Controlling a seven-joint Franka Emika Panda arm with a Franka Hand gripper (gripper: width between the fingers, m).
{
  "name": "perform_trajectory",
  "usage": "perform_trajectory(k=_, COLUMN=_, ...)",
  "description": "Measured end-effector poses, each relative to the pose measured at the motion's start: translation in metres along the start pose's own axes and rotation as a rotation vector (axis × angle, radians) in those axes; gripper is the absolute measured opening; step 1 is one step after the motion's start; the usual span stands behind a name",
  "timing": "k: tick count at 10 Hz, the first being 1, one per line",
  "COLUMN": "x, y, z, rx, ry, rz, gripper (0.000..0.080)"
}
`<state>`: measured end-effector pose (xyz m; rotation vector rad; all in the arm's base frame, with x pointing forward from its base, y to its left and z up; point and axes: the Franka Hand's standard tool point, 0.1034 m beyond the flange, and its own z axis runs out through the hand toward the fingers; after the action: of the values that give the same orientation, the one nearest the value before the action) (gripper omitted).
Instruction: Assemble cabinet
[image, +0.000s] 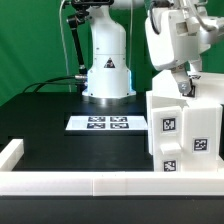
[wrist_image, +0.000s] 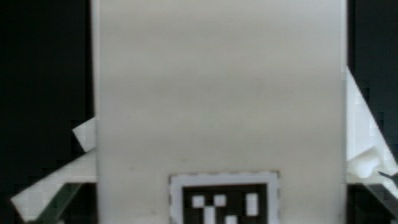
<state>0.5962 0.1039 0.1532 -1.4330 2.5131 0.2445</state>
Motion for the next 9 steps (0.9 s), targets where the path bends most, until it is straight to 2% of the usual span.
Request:
perform_trajectory(k=1, x=-0.001, y=0.0, z=0.0, rx=0.001, ry=-0.002, rz=0.008, gripper=0.0558)
perform_trajectory(k=3, x=-0.004, y=0.001, z=-0.004, rx=0.004, ry=-0.016, rz=-0.022, gripper=0.0759)
perform_trajectory(k=4, x=-0.007, y=0.001, z=-0.01, rx=0.009, ry=-0.032, rz=-0.022, gripper=0.0759)
perform_trajectory(k=5, x=-0.011, y=0.001, z=-0.017, rx=0.015, ry=-0.049, rz=-0.014, gripper=0.0791)
perform_trajectory(k=9, x=-0.012, y=0.0, z=-0.019, rx=0.017, ry=-0.054, rz=-0.033, gripper=0.0797)
